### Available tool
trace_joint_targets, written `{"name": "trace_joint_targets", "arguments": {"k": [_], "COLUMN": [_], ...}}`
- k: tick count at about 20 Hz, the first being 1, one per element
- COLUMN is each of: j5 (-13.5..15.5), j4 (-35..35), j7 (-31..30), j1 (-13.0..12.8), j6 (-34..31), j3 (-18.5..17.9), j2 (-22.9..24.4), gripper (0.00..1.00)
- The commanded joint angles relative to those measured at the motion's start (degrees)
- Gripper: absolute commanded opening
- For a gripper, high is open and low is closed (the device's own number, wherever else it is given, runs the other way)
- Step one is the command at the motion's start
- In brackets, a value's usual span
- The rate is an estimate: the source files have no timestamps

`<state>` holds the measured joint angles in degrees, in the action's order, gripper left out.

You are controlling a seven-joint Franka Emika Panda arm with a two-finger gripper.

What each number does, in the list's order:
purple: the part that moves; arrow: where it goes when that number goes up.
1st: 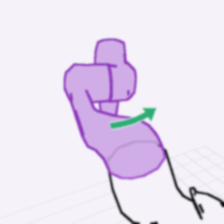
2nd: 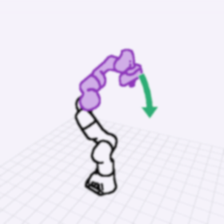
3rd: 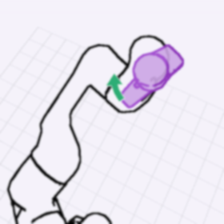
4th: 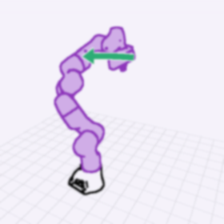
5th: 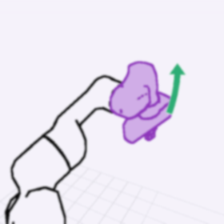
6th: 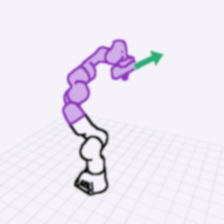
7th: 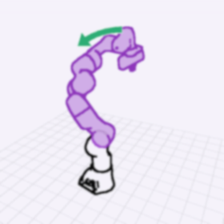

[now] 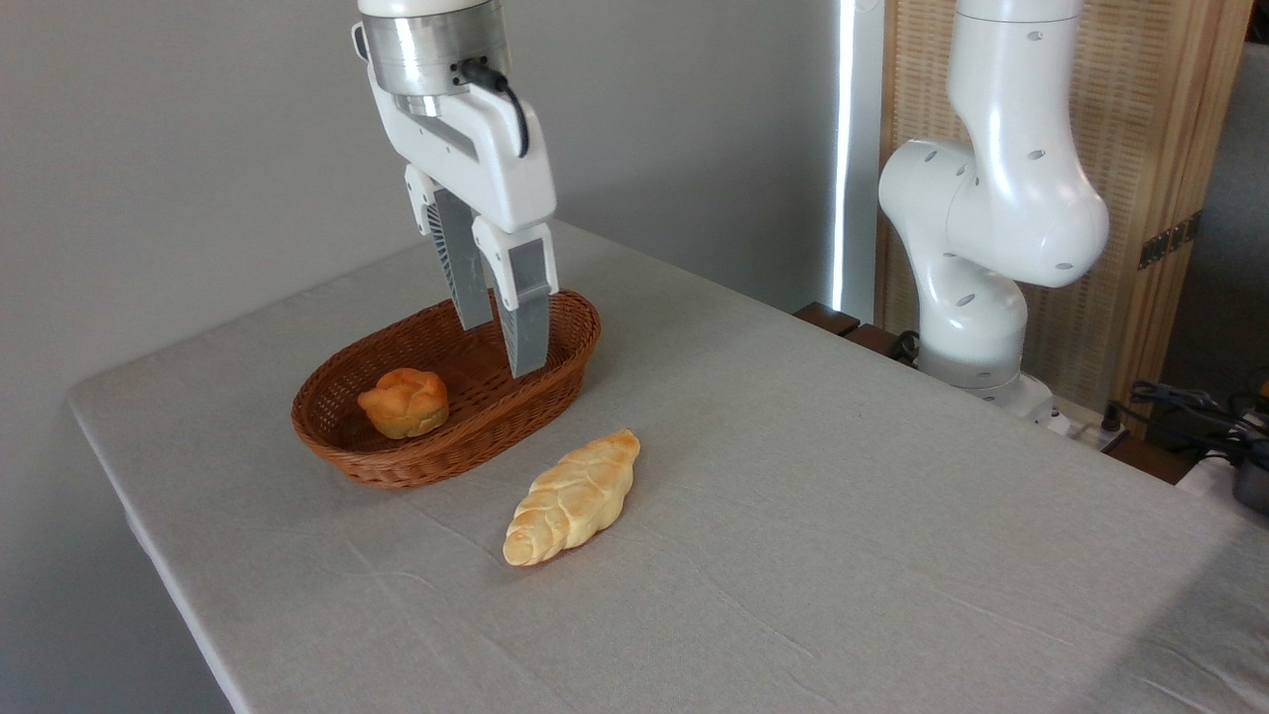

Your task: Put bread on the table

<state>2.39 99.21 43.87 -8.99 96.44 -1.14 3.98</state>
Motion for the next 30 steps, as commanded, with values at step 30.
{"name": "trace_joint_targets", "arguments": {"k": [30], "j5": [10.09], "j4": [22.78], "j7": [-9.95], "j1": [-12.36], "j6": [47.43], "j3": [8.44], "j2": [-6.61], "gripper": [1.0]}}
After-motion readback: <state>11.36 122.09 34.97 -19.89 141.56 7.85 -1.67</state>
